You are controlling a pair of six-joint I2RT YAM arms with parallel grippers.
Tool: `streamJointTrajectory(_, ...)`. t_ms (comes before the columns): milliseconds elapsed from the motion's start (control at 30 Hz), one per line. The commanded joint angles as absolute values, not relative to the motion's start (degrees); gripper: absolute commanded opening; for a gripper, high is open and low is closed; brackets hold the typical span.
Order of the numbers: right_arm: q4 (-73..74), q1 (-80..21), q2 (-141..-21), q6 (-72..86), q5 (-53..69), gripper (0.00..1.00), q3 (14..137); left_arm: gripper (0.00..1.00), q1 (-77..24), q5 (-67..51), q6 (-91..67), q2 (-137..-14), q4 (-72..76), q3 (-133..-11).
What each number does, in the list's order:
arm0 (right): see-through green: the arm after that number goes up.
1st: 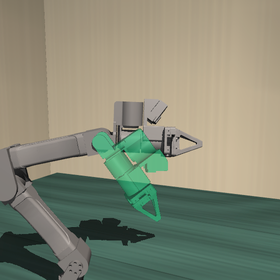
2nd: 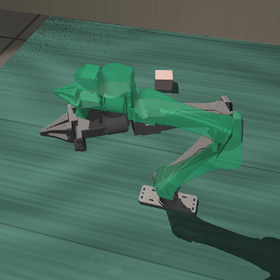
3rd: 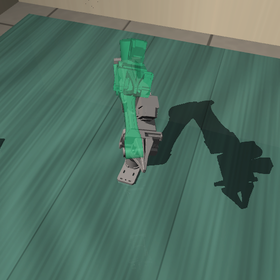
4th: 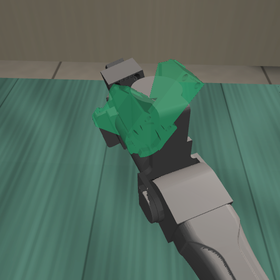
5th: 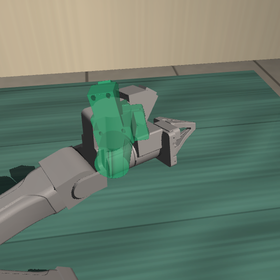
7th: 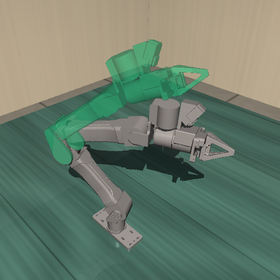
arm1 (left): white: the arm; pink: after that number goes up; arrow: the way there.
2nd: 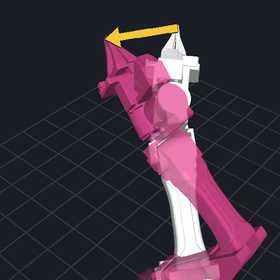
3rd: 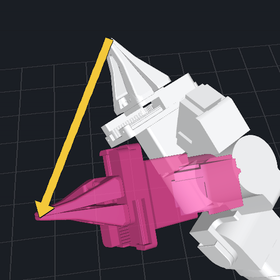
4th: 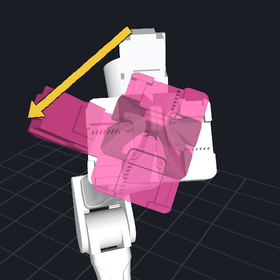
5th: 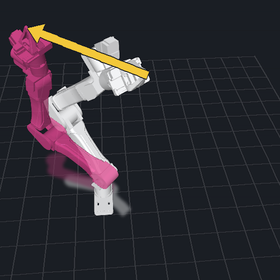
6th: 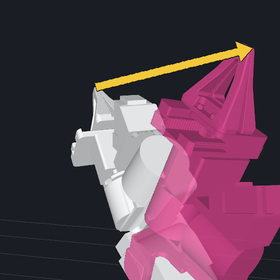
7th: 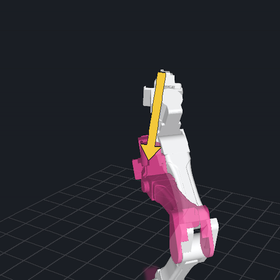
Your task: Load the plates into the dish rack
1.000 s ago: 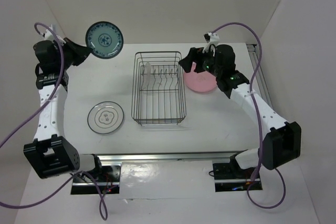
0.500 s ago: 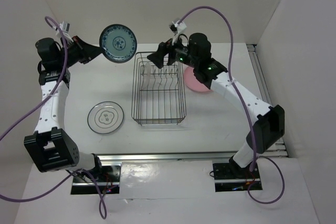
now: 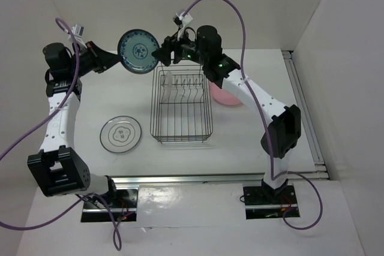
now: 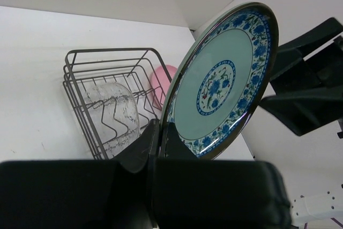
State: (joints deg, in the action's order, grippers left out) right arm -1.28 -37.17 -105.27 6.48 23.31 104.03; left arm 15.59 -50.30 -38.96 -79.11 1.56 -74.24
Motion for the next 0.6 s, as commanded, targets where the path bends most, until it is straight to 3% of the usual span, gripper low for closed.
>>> streamJointTrajectory(0, -0.9, -37.5, -107.1, 6.9, 24.0, 0.65, 110.0, 0.0, 15.6, -52.4, -37.4, -79.1, 4.8, -75.2)
streamJointTrajectory(433, -2.5, -37.5, -110.4, 10.5, 22.8, 0.34, 112.5, 0.0, 15.6, -54.1, -37.4, -79.1, 6.1, -75.2)
streamJointTrajectory(567, -2.5, -37.5, -110.9, 11.1, 20.1, 0.01, 113.6, 0.0, 15.6, -53.5, -37.4, -79.1, 6.1, -75.2)
